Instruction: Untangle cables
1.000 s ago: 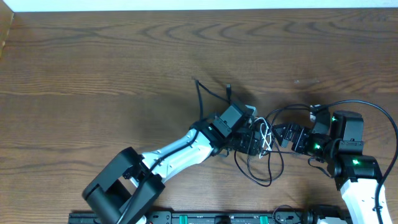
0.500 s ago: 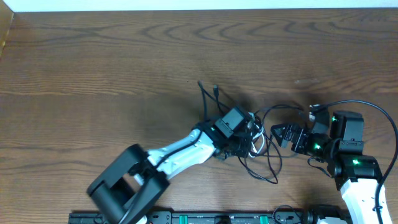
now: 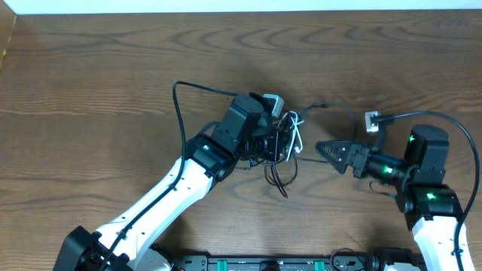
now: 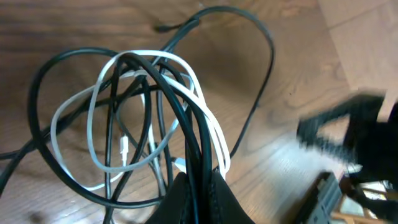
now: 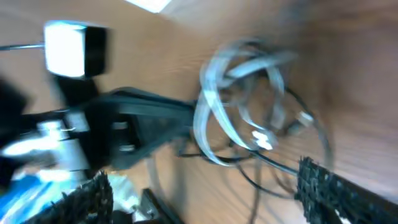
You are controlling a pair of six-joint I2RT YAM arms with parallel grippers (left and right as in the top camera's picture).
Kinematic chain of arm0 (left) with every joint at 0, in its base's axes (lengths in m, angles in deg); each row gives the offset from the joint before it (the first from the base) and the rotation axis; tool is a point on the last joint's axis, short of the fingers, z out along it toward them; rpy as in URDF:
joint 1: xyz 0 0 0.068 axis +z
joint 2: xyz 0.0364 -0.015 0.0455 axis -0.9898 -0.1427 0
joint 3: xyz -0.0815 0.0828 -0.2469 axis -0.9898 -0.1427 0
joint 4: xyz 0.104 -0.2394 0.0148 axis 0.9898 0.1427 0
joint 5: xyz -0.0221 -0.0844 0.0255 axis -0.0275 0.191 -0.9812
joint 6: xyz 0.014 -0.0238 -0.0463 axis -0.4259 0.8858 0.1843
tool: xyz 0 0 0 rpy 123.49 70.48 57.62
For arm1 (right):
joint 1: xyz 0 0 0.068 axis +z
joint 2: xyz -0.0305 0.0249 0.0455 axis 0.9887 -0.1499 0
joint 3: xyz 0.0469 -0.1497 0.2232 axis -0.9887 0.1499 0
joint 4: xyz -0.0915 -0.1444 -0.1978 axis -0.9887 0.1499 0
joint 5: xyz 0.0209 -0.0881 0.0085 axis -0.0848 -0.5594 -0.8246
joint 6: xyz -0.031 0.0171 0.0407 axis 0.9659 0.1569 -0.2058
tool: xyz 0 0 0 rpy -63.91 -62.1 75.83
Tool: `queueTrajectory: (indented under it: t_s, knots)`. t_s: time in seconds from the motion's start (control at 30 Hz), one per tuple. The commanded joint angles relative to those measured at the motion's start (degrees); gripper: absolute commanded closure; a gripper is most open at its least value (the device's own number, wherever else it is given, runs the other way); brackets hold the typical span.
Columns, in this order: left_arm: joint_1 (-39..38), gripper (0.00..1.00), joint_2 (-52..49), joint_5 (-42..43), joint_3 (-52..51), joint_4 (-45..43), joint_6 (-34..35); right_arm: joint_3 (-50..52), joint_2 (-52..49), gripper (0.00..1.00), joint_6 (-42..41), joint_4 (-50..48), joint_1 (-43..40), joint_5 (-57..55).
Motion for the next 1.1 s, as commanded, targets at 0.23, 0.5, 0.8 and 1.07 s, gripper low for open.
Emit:
queueTrajectory:
  t_s: [0.23, 0.5, 0.8, 1.07]
  knots:
    - [0.0, 0.92, 0.5, 4.5, 0.0, -0.4, -3.3, -0.3, -8.1, 0.38, -17.4, -5.6, 10.1, -13.4]
    - [0.0, 0.92, 0.5, 4.5, 0.0, -0.4, -3.3, -0.3, -12.5, 0.38, -14.6, -7.8, 13.5, -25.2]
    - [0.0, 0.92, 0.5, 4.5, 0.0, -0.4, -3.3, -0.3, -12.5, 0.56, -12.8, -5.3, 14.1, -24.5]
    - [0.0, 0.92, 0.5, 4.5, 0.0, -0.3, -3.3, -0.3, -12.5, 0.99, -8.7, -5.4, 12.8, -25.9]
